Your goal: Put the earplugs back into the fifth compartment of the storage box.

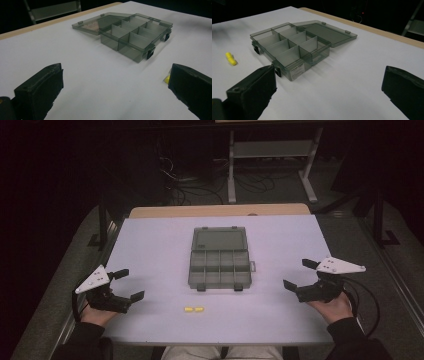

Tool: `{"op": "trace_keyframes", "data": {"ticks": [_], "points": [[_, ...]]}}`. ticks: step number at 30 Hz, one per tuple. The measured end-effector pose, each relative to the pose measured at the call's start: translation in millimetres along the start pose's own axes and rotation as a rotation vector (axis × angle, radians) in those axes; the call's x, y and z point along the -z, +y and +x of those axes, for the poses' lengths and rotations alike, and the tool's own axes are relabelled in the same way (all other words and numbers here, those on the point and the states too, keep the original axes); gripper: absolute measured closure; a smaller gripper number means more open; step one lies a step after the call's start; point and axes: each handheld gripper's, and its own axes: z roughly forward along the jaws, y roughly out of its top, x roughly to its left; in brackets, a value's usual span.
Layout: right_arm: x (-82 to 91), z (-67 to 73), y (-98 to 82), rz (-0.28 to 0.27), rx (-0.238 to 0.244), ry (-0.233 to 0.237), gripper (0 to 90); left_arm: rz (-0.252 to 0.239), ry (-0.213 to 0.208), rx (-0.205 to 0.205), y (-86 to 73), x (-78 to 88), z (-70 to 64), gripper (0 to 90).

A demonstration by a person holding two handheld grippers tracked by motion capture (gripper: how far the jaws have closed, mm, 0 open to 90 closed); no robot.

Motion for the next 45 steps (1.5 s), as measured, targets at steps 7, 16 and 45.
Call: {"op": "trace_keyframes", "data": {"ticks": [7,16,45], "points": [[1.5,0.6,0.2,-0.006,-0.002,0.006,0.0,0.003,-0.004,0.003,0.4,1.1,-0.3,0.0],[1.1,1.8,0.3,-0.004,0.003,0.016,0.0,0.009,-0.007,-0.006,2.4,4.4,-0.2,0.0],[-0.2,3.1,1.0,0.002,0.010,0.019,0.0,0.156,-0.054,-0.126,36.6,-12.9,-19.5,0.0]]}}
